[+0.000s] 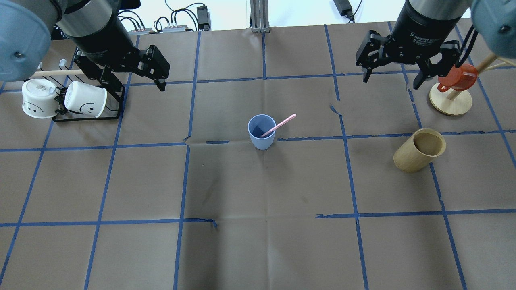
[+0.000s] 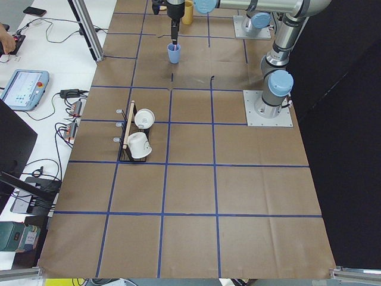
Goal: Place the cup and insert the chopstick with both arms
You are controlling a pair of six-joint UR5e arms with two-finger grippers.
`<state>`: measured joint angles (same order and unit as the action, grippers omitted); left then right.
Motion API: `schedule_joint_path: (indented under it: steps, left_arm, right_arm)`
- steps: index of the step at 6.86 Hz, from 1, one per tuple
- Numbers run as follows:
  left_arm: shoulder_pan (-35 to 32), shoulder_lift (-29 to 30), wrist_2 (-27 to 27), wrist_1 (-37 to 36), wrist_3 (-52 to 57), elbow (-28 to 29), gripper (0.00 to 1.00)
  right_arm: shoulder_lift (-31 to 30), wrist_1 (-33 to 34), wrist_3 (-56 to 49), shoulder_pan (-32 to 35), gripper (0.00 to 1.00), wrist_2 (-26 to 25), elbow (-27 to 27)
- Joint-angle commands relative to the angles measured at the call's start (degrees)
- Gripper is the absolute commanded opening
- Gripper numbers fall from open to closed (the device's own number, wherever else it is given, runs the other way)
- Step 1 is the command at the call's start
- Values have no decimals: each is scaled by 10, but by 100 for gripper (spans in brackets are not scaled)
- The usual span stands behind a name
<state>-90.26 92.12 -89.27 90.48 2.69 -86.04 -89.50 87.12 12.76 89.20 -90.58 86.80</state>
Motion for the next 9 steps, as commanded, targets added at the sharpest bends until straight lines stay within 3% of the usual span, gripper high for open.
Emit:
schedule_joint_path:
  steps: [1,3,9]
  left_arm:
    - [1,-8,-3,9,-1,-2,100]
    - [1,-9,3,9,-7,-1,100]
    - [3,-2,7,7,-3,1,100]
  right_arm:
    - [1,-2,-12,1,100,1,3]
    - [13,-4,-22,9,100,24,1]
    - [34,-2,-60,12,99,26,-1]
